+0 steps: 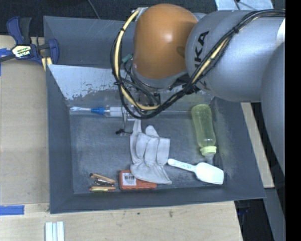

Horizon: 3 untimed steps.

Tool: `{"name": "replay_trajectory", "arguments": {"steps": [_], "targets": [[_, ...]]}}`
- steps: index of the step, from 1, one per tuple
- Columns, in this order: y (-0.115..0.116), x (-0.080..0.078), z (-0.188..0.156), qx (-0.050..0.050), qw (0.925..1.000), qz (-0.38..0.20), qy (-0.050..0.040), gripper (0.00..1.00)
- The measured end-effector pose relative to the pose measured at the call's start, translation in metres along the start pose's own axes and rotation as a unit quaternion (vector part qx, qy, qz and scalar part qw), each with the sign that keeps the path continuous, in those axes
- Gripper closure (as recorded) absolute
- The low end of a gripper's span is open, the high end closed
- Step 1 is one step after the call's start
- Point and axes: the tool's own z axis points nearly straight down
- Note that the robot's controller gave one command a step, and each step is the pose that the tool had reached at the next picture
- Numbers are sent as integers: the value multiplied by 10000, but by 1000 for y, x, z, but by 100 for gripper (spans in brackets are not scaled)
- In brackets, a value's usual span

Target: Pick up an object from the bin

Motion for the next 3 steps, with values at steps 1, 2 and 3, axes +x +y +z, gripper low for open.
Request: {"name": "replay_trajectory", "arguments": {"steps": [1,2,3], "targets": [[-1,-1,-5,-9,10000,13,-38,0],[-21,-10,52,-4,9970,-779,-46,0],[-38,1,61,2,9620,-2731,-19,0]]}}
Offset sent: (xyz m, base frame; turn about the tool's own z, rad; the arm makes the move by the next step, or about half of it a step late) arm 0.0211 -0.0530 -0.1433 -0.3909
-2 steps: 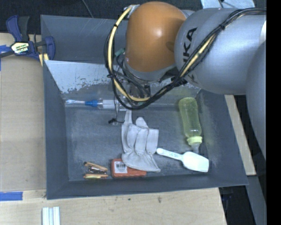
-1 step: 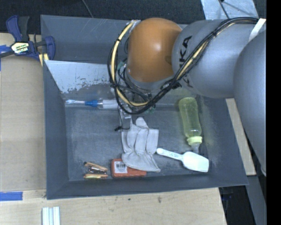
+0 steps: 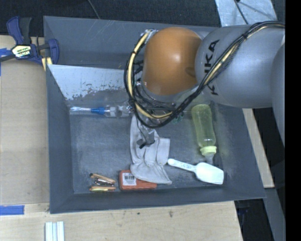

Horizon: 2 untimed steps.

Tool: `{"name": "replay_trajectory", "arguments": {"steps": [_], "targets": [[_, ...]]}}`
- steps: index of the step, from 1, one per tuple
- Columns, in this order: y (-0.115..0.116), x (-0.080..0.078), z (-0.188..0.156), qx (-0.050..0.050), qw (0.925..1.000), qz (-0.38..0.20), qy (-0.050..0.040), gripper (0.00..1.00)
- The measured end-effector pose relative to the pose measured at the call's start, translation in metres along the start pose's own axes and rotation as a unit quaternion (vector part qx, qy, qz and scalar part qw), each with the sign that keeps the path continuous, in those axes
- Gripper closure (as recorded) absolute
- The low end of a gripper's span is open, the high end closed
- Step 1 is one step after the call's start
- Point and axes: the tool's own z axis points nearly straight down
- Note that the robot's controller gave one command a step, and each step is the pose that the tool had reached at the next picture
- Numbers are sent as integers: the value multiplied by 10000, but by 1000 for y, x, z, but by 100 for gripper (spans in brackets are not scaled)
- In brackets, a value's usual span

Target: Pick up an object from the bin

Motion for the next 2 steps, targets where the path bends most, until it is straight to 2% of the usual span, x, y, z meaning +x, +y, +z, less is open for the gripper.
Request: {"name": "replay_trajectory", "arguments": {"steps": [1,2], "targets": [[-22,30,-5,4,9957,-926,-9,0],[-29,21,67,23,9784,-2069,-32,0]]}}
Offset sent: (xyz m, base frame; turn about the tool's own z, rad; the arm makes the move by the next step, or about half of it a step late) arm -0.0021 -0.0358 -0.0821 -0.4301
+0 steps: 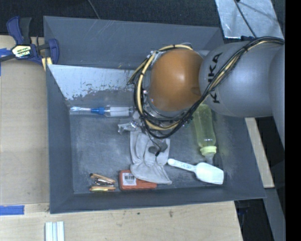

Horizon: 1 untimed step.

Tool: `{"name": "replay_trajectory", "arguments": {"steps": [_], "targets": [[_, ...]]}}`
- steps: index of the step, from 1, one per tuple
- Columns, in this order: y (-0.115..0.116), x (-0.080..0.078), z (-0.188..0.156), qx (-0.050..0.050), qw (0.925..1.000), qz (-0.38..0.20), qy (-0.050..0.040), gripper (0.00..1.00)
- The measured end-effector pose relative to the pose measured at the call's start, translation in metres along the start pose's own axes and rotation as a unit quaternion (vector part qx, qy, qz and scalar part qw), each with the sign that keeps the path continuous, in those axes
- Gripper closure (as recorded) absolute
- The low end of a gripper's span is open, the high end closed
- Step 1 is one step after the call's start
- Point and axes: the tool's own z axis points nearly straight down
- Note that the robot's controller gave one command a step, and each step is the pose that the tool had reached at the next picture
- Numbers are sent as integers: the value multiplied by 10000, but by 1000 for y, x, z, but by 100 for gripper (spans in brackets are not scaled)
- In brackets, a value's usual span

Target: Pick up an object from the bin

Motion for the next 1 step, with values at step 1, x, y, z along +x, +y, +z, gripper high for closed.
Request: {"name": "replay_trajectory", "arguments": {"steps": [1], "targets": [[-18,-13,14,-17,9807,-1955,-3,100]]}}
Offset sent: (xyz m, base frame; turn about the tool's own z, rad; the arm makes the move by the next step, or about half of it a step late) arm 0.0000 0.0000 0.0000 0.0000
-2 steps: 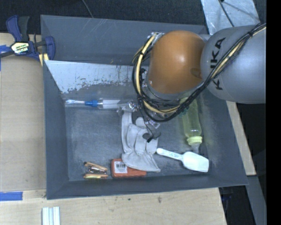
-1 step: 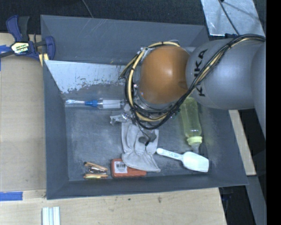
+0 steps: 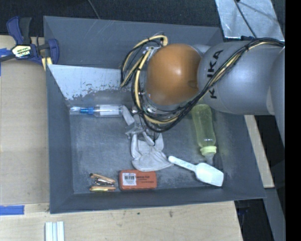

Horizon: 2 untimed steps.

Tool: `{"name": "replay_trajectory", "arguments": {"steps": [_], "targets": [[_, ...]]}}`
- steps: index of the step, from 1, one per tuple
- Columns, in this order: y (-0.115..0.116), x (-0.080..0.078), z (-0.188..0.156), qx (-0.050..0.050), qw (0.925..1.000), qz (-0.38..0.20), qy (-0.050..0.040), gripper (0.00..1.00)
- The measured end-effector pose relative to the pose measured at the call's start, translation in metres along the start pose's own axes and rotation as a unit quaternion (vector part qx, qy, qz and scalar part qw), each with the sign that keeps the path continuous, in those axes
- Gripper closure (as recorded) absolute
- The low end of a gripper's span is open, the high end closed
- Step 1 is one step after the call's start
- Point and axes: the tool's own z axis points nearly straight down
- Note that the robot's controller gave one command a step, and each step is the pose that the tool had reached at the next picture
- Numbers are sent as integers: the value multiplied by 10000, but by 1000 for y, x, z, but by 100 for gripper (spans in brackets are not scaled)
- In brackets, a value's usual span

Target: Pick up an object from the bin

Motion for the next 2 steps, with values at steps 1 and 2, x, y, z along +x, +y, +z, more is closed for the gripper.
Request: {"name": "replay_trajectory", "arguments": {"steps": [1,2], "targets": [[0,0,0,-4,10000,2,0,100],[2,0,-4,-23,10000,2,4,100]]}}
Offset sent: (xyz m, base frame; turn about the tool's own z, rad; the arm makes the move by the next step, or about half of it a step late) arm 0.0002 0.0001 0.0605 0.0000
